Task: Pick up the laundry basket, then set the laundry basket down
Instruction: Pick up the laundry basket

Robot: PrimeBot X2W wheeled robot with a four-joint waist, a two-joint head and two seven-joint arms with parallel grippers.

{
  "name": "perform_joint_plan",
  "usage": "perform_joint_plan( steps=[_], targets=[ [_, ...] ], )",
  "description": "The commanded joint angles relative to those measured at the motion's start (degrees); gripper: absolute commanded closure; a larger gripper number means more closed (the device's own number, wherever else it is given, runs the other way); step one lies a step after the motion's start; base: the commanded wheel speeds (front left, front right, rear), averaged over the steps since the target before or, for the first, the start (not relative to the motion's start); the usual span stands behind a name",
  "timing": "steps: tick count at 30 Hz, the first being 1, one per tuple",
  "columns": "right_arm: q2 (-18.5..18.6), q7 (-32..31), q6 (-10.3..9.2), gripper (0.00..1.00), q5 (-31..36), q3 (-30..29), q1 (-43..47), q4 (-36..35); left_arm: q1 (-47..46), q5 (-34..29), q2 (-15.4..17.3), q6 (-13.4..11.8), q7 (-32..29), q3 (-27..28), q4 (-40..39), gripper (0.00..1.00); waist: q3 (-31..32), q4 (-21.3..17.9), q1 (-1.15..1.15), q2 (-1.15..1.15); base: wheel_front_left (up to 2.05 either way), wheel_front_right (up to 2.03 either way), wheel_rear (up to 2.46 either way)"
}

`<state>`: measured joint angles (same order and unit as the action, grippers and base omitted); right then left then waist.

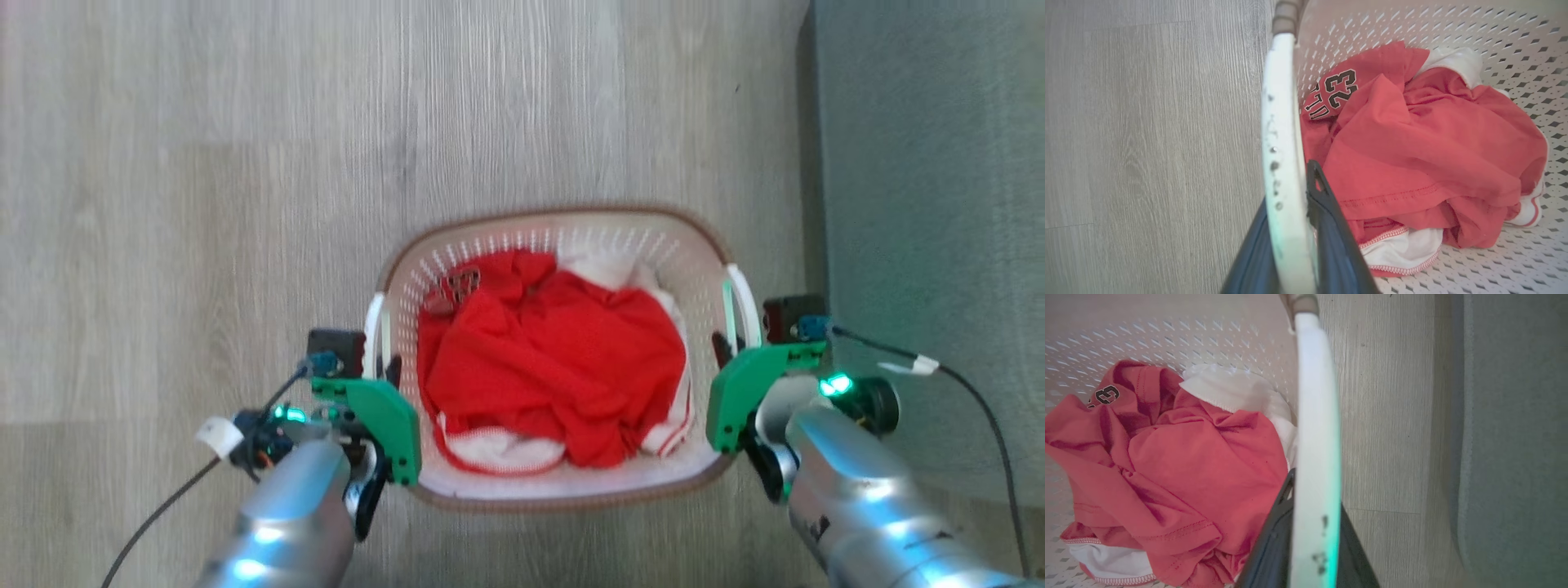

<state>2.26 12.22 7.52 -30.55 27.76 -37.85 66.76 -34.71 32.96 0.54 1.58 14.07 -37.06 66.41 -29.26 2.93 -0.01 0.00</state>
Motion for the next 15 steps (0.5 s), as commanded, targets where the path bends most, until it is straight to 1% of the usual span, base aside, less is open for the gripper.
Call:
perform_joint_plan(
  steps=[1,4,7,15],
  targets=[
    [0.6,-0.4,-0.03,1.00,-1.6,2.0,2.0,0.5,1.7,1.1,2.3,0.1,-0.6,-0.1,0.9,1.00,3.7,-0.3,0.01,0.00,0.00,0.00,0.00],
    [0.6,-1.3,-0.03,1.00,-3.0,3.4,2.5,0.9,2.5,2.2,2.3,0.2,-1.8,-1.0,1.4,1.00,5.4,-0.4,0.01,0.00,0.00,0.00,0.00],
    [0.6,-2.9,-0.03,1.00,-6.0,6.3,3.9,1.1,4.0,4.0,2.3,0.3,-3.3,-2.8,2.1,1.00,8.7,-0.5,0.01,0.00,0.00,0.00,0.00],
    [0.6,-5.4,-0.03,1.00,-11.0,11.1,7.9,1.9,7.9,6.6,2.3,0.3,-4.3,-5.8,3.2,1.00,15.7,-0.8,0.01,0.00,0.00,0.00,0.00]
  ],
)
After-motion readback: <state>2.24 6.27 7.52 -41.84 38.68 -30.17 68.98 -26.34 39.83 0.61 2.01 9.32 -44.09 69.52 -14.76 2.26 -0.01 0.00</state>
